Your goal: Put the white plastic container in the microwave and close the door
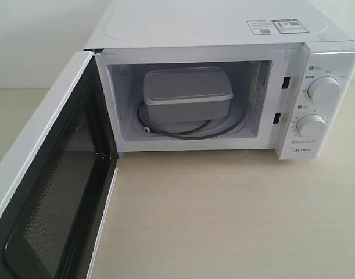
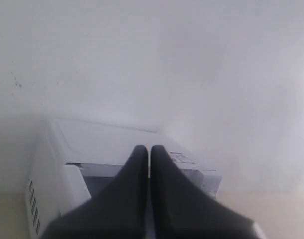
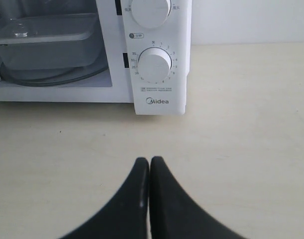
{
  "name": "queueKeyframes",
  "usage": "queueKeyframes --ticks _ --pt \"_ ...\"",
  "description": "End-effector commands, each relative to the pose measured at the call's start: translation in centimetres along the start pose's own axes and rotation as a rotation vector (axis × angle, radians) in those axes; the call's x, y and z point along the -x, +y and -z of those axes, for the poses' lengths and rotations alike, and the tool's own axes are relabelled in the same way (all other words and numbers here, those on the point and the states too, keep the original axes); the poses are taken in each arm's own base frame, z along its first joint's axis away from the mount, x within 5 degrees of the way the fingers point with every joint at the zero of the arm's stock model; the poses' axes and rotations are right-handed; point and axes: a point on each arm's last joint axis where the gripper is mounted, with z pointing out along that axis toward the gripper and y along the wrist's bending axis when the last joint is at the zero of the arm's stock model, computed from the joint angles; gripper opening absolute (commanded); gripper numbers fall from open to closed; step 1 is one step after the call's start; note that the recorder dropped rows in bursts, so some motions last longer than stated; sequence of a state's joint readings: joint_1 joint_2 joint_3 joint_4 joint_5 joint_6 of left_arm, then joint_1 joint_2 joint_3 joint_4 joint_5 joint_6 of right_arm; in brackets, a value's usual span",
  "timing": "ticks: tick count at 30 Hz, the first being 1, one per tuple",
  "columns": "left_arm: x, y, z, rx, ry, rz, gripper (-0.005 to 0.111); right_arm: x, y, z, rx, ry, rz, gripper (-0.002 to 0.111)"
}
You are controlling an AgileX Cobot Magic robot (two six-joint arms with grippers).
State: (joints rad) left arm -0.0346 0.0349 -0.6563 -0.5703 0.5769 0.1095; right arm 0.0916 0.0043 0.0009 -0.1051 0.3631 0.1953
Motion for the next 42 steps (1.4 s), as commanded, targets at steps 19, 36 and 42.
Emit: queueKeyframes --ticks 19,36,42 --pt "-6.7 8.5 -15.1 0.151 1.153 -0.291 0.004 0.0 0.0 0.0 -0.003 -0.005 0.001 0.000" --pt "-9.4 3.9 -17.9 -0.366 1.008 -0.393 0.004 0.0 0.0 0.0 -0.003 -0.005 0.001 0.000" --pt "-10.9 3.2 -20.3 -0.420 0.919 -0.416 0.004 0.0 0.0 0.0 -0.003 -0.005 0.001 0.000"
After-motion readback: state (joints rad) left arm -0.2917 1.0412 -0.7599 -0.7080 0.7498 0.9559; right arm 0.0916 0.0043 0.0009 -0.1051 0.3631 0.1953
